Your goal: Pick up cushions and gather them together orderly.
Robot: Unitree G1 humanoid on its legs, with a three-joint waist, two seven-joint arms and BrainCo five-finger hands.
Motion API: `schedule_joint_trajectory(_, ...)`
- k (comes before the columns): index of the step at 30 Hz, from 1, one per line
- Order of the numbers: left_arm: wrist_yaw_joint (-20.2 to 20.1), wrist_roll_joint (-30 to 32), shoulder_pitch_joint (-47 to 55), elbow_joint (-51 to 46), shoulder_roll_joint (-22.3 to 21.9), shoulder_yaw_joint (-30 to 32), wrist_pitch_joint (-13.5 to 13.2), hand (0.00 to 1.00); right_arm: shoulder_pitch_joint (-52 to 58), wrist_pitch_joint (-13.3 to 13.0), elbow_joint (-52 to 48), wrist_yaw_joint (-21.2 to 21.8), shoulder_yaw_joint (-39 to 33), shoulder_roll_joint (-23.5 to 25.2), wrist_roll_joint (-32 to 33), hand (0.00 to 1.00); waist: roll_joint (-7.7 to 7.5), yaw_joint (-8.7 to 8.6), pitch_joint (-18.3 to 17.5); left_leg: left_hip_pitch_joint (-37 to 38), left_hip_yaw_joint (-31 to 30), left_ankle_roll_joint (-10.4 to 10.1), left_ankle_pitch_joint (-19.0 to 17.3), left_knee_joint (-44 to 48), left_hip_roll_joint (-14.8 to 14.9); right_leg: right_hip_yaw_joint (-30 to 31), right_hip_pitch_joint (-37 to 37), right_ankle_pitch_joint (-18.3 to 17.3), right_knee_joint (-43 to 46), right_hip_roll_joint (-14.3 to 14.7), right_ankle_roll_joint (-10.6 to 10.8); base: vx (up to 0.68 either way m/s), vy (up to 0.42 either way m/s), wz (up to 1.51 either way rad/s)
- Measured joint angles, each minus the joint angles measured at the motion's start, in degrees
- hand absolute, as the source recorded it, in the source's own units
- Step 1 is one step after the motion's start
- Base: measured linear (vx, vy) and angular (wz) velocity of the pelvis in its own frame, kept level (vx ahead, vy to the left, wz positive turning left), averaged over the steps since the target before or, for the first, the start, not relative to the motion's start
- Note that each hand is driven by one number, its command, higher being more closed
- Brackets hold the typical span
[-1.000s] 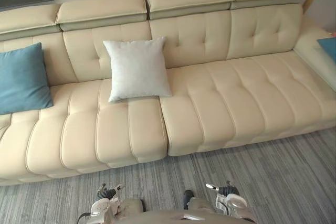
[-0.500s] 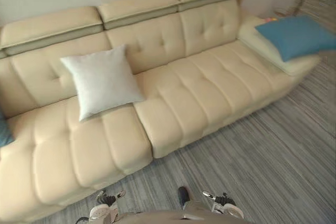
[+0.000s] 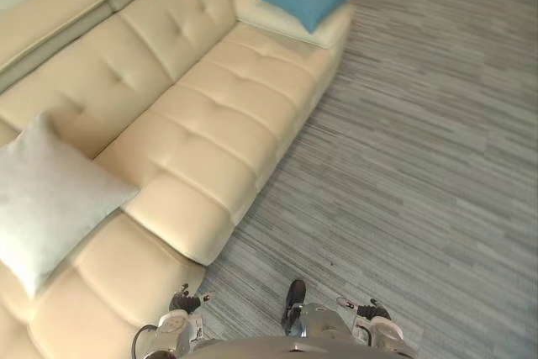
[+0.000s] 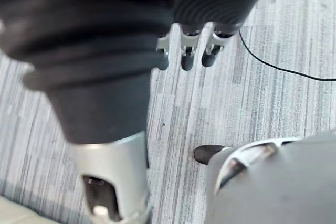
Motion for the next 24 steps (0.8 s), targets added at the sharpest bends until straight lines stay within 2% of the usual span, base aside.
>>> schedule_joint_trajectory(2, -0.03, 0.0, 0.52, 0.04, 0.12, 0.03, 0.0, 0.0, 0.37, 0.09, 0.24, 0.0, 0.08, 0.03, 0.02, 0.0, -0.43, -0.01, 0.02, -2.37, -0.33, -0.15, 0.26, 11.12, 3.21, 2.78, 0.78, -1.64, 0.56, 0.95, 0.28, 0.15, -0.077, -0.72)
schedule_joint_trajectory(3, -0.08, 0.0, 0.85, -0.1, -0.08, 0.22, -0.01, 0.0, 0.66, 0.15, 0.11, -0.02, 0.65, 0.44, 0.04, 0.0, -0.66, 0.24, 0.24, -5.86, -1.9, 2.23, 1.62, 21.92, 6.57, 5.19, 1.63, -2.35, 0.18, 1.82, -0.52, 0.16, -0.037, -0.92)
schedule_joint_trajectory(4, -0.13, -0.02, 1.05, -0.07, -0.57, 0.84, -0.01, 0.0, 0.72, 0.16, -0.04, -0.05, 1.06, 0.41, 0.04, 0.0, -0.66, 1.01, 0.65, -9.59, -6.06, 4.43, 0.52, 30.91, 8.23, 7.7, 2.44, -3.05, 0.3, 2.99, -1.93, 0.24, 0.002, -1.36)
schedule_joint_trajectory(5, -0.19, -0.05, 0.89, -0.78, -0.69, 1.69, -0.13, 0.0, 0.09, 0.35, -0.26, -0.09, 1.04, 0.4, 0.08, 0.0, -0.43, 1.43, 1.8, -14.41, -13.4, 3.31, -4.61, 37.52, 6.32, 10.69, 4.4, -3.6, 0.47, 4.02, -2.69, 0.19, 0.023, -1.19)
schedule_joint_trajectory(6, -0.17, -0.07, 0.9, -0.91, -0.61, 1.74, -0.15, 0.0, -0.09, 0.5, -0.23, -0.09, 1.04, 0.38, 0.08, 0.0, -0.49, 1.47, 2.05, -15.82, -15.0, 3.27, -5.84, 37.66, 5.3, 11.7, 5.3, -3.69, 0.19, 4.23, -2.77, 0.19, 0.032, -1.05)
schedule_joint_trajectory(7, -0.14, -0.11, 0.93, -1.13, -0.34, 1.61, -0.21, 0.0, -0.06, 0.59, 0.22, -0.11, 1.04, 0.4, 0.08, 0.0, -0.79, 1.77, 2.33, -18.12, -17.08, 3.47, -7.58, 35.61, 3.06, 13.67, 7.01, -3.74, -0.8, 4.31, -2.71, 0.14, 0.042, -0.75)
schedule_joint_trajectory(10, 0.08, -0.13, 1.12, -3.39, -0.63, 1.95, -0.48, 0.0, 0.2, 0.86, -1.37, -0.24, 1.06, 1.72, 0.1, 0.0, -1.05, 2.88, 2.52, -25.27, -19.42, 4.59, -7.93, 22.03, -0.41, 18.49, 9.77, -4.88, -2.41, 4.27, -1.84, 0.19, 0.094, -0.98)
schedule_joint_trajectory(12, 0.15, -0.13, 1.12, -4.32, -1.02, 2.58, -0.68, 0.0, 0.26, 0.85, -2.64, -0.28, 1.22, 2.87, 0.11, 0.0, -1.13, 3.71, 2.56, -28.08, -22.42, 4.23, -5.66, 14.0, -1.91, 20.69, 10.28, -5.52, -2.76, 4.25, -1.55, 0.17, 0.114, -0.75)
schedule_joint_trajectory(14, 0.5, -0.14, 0.99, -5.27, -1.55, 3.47, -0.94, 0.0, 0.14, 0.59, -3.74, -0.31, 2.13, 3.52, 0.1, 0.0, -1.11, 5.16, 2.53, -30.53, -25.83, 3.92, -1.07, 2.97, -2.81, 22.79, 10.71, -7.1, -2.94, 4.03, -0.76, 0.27, 0.193, -0.97)
schedule_joint_trajectory(15, 0.69, -0.14, 0.94, -5.27, -1.61, 3.47, -0.96, 0.0, 0.14, 0.58, -3.76, -0.33, 2.3, 3.53, 0.1, 0.0, -1.13, 5.35, 2.51, -30.64, -26.15, 4.19, -0.46, 1.96, -2.77, 23.22, 10.87, -7.54, -2.89, 4.03, -0.45, 0.36, 0.257, -0.94)
schedule_joint_trajectory(16, 0.8, -0.12, 0.92, -5.26, -1.46, 3.49, -0.99, 0.0, 0.21, 0.59, -3.73, -0.37, 2.41, 3.76, 0.1, 0.0, -1.5, 5.46, 2.12, -30.6, -27.27, 5.58, 2.46, 1.82, -3.12, 24.83, 11.23, -8.72, -2.52, 3.78, 0.54, 0.42, 0.311, -0.79)
schedule_joint_trajectory(17, 0.87, -0.15, 1.14, -5.23, -1.0, 3.61, -0.98, 0.0, 0.34, 0.59, -3.75, -0.43, 2.74, 4.54, 0.09, 0.0, -2.13, 5.41, 0.86, -30.33, -26.92, 6.67, 3.92, 2.74, -4.42, 26.22, 10.96, -10.89, -0.89, 2.25, 1.98, 0.44, 0.33, -0.77)
schedule_joint_trajectory(18, 0.88, -0.23, 1.34, -5.27, -0.98, 3.61, -0.97, 0.0, 0.51, 0.59, -3.75, -0.41, 2.74, 4.84, 0.08, 0.0, -2.84, 5.43, 0.53, -30.04, -26.21, 6.74, 3.98, 3.57, -4.88, 26.4, 10.81, -12.19, 0.29, 1.21, 2.62, 0.46, 0.339, -0.72)
schedule_joint_trajectory(19, 1.16, -0.36, 1.86, -5.54, -0.71, 3.65, -1.15, 0.0, 1.65, 0.58, -3.85, -0.42, 2.76, 5.04, 0.07, 0.0, -4.1, 5.57, -0.43, -29.52, -23.99, 6.85, 4.01, 5.03, -5.45, 26.09, 9.93, -14.58, 4.67, -0.68, 4.55, 0.55, 0.348, -0.84)
schedule_joint_trajectory(20, 1.7, -1.11, 1.73, -5.3, 0.25, 4.06, -1.16, 0.0, 2.09, 0.56, -4.37, -0.29, 3.04, 6.48, -0.03, 0.0, -6.77, 6.84, -1.14, -26.66, -20.56, 8.08, 1.93, 5.49, -7.6, 26.06, 5.07, -17.67, 19.38, -4.43, 9.69, 0.46, 0.276, -0.83)
schedule_joint_trajectory(21, 2.05, -1.19, 1.71, -5.27, 0.38, 4.01, -1.14, 0.0, 2.01, 0.55, -4.8, -0.23, 3.11, 6.71, -0.04, 0.0, -7.09, 6.92, -1.02, -25.35, -19.7, 8.14, 1.24, 5.45, -8.05, 26.15, 3.34, -17.27, 24.95, -5.15, 10.73, 0.44, 0.23, -0.73)
schedule_joint_trajectory(22, 2.56, -1.23, 1.86, -5.05, 0.74, 3.26, -1.02, 0.0, 2.0, 0.49, -5.65, -0.17, 3.61, 6.75, -0.03, 0.0, -7.22, 6.3, -0.91, -22.48, -18.93, 9.31, 0.12, 5.69, -8.71, 25.58, 0.58, -14.82, 35.29, -6.14, 12.73, 0.27, 0.12, -0.27)
schedule_joint_trajectory(23, 2.57, -1.22, 2.06, -4.91, 0.93, 2.65, -0.87, 0.0, 1.86, 0.3, -5.82, -0.11, 4.03, 6.66, -0.03, 0.0, -7.09, 5.6, -0.83, -20.75, -18.93, 9.75, -0.55, 5.74, -8.98, 24.88, -0.31, -13.61, 40.01, -6.65, 12.97, 0.53, 0.196, -0.01)
schedule_joint_trajectory(24, 2.65, -1.22, 2.05, -4.56, 1.12, 1.28, -0.56, 0.0, 1.51, -0.34, -6.01, -0.11, 4.62, 6.56, -0.04, 0.0, -6.46, 4.34, -0.39, -16.42, -19.06, 10.31, -2.46, 5.19, -9.14, 21.41, -1.54, -13.25, 47.58, -8.03, 11.64, 0.54, 0.143, 0.06)
